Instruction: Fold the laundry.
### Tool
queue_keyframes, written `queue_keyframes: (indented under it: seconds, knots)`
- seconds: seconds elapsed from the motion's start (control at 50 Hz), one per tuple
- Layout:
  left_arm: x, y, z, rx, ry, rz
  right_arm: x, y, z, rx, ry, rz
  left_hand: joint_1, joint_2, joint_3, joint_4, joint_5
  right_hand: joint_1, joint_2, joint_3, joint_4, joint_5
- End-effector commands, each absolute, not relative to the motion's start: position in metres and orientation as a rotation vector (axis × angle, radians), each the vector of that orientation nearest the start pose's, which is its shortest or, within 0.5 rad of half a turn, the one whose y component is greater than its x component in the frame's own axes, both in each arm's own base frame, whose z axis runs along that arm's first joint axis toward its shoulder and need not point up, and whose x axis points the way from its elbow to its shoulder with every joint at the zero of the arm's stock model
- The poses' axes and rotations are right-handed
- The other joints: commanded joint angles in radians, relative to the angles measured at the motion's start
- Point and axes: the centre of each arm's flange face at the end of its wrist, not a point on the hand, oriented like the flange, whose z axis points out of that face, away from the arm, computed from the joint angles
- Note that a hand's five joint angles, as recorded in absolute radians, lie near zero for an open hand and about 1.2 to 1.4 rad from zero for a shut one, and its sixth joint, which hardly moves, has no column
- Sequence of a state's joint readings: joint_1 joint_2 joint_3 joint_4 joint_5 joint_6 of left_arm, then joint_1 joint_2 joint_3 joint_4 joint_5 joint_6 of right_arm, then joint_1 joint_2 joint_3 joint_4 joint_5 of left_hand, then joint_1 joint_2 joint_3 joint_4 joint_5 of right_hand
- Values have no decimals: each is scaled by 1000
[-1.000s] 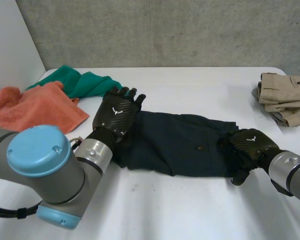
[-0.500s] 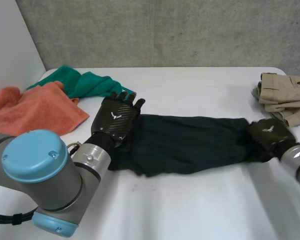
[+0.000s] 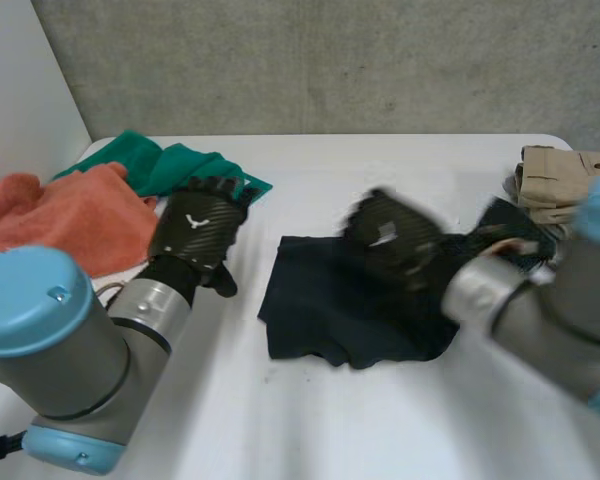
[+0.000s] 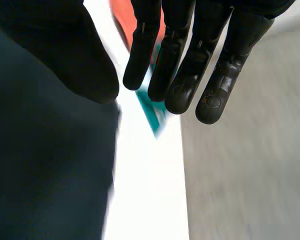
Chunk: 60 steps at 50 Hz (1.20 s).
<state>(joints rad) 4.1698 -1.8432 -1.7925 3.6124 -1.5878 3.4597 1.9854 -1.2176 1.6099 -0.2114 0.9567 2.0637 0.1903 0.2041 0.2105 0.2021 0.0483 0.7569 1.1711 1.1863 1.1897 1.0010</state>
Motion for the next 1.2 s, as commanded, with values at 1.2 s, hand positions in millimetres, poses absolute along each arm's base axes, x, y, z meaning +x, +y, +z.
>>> queue_keyframes:
  seconds: [1.2]
  knots:
    - [-293,-229,199,861,2252,-2308,106,-321,122,-1305,2318,-1799,-16,-30,-36,-28,-48,639,225,210,207,221]
